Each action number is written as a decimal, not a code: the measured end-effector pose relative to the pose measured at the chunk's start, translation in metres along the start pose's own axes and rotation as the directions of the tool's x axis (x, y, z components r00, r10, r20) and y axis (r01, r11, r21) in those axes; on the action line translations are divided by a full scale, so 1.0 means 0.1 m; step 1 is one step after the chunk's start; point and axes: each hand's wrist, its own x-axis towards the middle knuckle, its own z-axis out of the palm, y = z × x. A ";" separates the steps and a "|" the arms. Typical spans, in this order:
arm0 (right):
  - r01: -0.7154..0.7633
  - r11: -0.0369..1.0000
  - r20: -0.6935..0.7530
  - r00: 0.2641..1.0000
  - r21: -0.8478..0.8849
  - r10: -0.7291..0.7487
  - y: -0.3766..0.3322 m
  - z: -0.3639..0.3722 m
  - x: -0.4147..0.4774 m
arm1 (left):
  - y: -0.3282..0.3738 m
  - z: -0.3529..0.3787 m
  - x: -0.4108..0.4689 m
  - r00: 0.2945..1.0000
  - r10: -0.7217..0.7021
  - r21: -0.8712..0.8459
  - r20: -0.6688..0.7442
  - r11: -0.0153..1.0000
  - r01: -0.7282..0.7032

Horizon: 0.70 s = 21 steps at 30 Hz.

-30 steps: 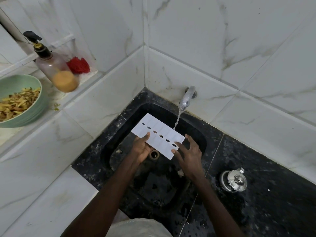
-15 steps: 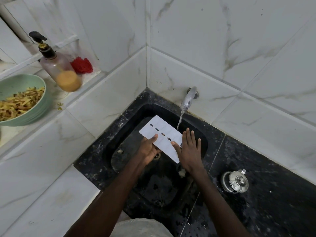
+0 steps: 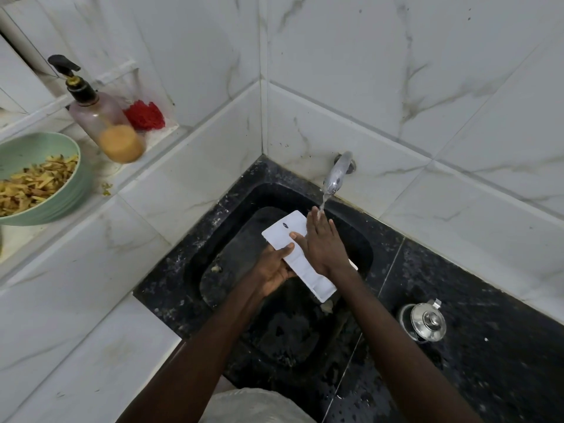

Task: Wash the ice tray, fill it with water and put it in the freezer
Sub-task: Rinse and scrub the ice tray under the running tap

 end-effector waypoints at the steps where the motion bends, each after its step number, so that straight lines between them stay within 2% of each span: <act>1: 0.005 1.000 0.007 1.000 -0.007 -0.005 -0.02 -0.02 0.04 | 0.00 0.02 0.00 1.000 -0.008 0.019 -0.004 1.000 0.008; 7: 0.081 0.995 0.038 0.996 -0.066 -0.079 -0.09 -0.06 0.20 | 0.00 -0.02 0.02 0.999 -0.052 0.089 -0.004 0.995 0.052; 13: 0.201 0.979 0.039 0.979 -0.002 -0.201 -0.16 0.03 0.15 | -0.04 -0.03 0.03 0.997 -0.065 0.194 0.036 0.979 0.057; 18: 0.294 0.955 0.017 0.955 0.022 -0.295 -0.12 0.16 -0.07 | 0.01 -0.06 0.05 0.996 -0.052 0.215 -0.071 0.974 0.066; 21: 0.311 0.950 -0.031 0.950 0.040 -0.310 -0.09 0.25 -0.24 | 0.07 -0.14 0.11 0.992 -0.007 0.129 -0.127 0.991 0.023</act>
